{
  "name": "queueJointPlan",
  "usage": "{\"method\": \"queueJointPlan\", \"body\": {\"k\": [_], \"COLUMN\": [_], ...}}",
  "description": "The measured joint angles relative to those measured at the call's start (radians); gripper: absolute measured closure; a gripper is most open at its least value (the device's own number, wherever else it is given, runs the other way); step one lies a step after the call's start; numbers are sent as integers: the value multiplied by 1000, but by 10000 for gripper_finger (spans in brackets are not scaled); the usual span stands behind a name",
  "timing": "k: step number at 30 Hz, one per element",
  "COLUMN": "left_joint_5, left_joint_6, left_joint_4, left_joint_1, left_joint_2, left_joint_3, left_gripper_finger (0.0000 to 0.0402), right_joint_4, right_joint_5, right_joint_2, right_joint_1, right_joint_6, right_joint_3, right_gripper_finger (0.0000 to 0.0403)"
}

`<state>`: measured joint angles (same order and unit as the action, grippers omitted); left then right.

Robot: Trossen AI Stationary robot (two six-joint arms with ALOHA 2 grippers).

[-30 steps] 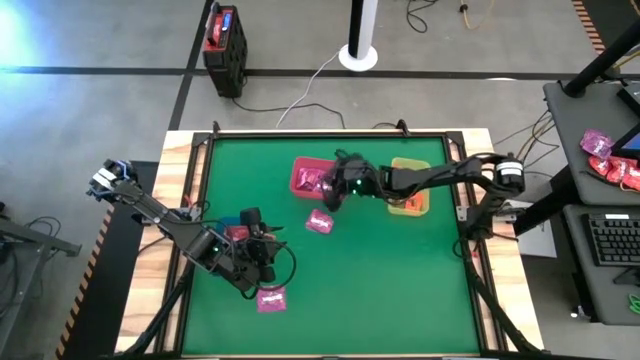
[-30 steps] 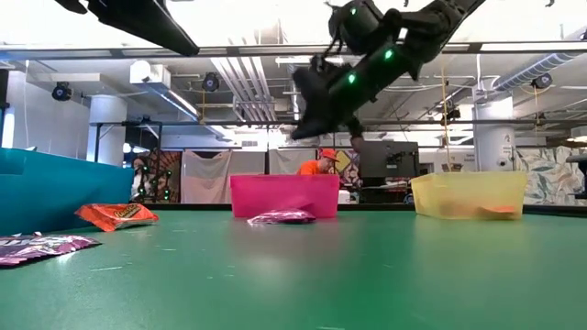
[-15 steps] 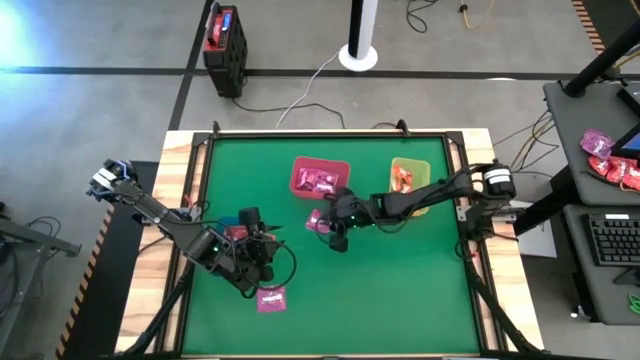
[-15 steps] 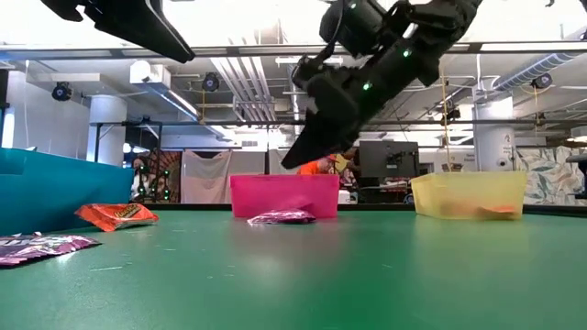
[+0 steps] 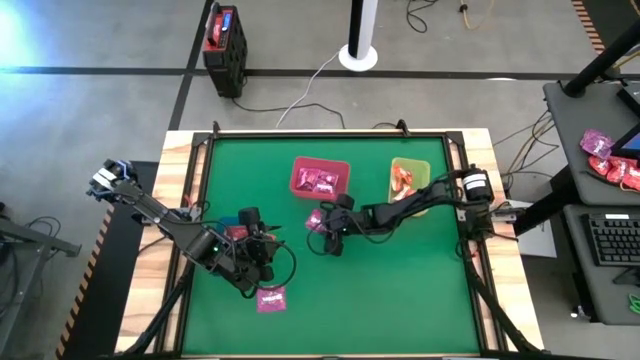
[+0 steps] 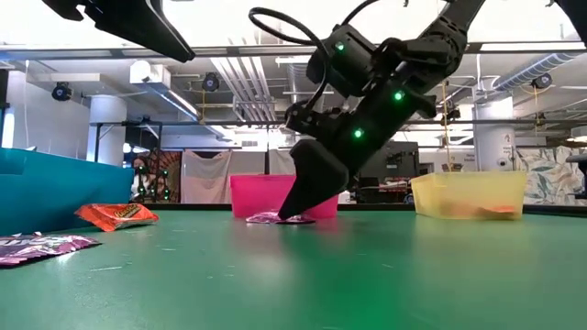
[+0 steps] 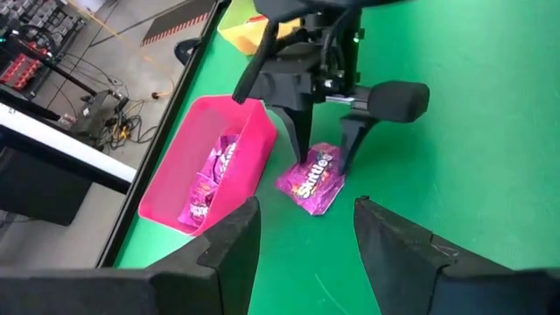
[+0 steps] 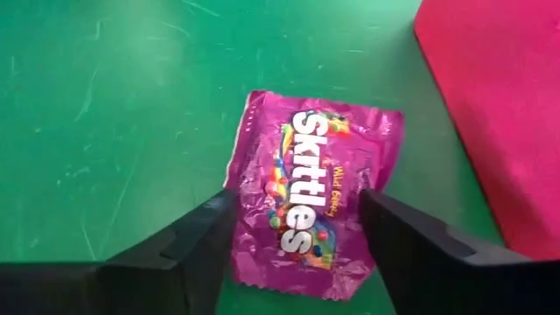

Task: Sort candy by brand, put in halloween buckets
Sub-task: Put the violet candy into the red bin

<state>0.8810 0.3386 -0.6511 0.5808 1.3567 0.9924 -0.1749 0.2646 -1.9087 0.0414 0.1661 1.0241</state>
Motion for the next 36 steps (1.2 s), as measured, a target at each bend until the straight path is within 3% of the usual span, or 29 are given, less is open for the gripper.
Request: {"method": "queueJointPlan", "body": {"k": [4,7,18,22,32,36], "left_joint_5": [0,0,0,0,0,0], "left_joint_6": [2,3,9,11,11,11], "left_joint_4": [1,2,1,1,1,4], "left_joint_1": [0,0,0,0,-1,-2], "left_joint_2": [0,0,0,0,0,0], "left_joint_3": [0,0,0,0,0,0], "left_gripper_finger": [233,233,233,233,233,233], "right_joint_4": [-8,-13,-12,-11,-11,-19], "right_joint_5": [3,2,-28,-36,-69,43], "right_joint_2": [-27,-47,-29,-12,166,255], "right_joint_1": [1,3,11,16,32,14], "right_joint_6": [29,45,23,16,-47,-131], "right_joint_3": [3,4,0,-2,-4,-4], "right_gripper_finger": [140,146,286,320,327,333]}}
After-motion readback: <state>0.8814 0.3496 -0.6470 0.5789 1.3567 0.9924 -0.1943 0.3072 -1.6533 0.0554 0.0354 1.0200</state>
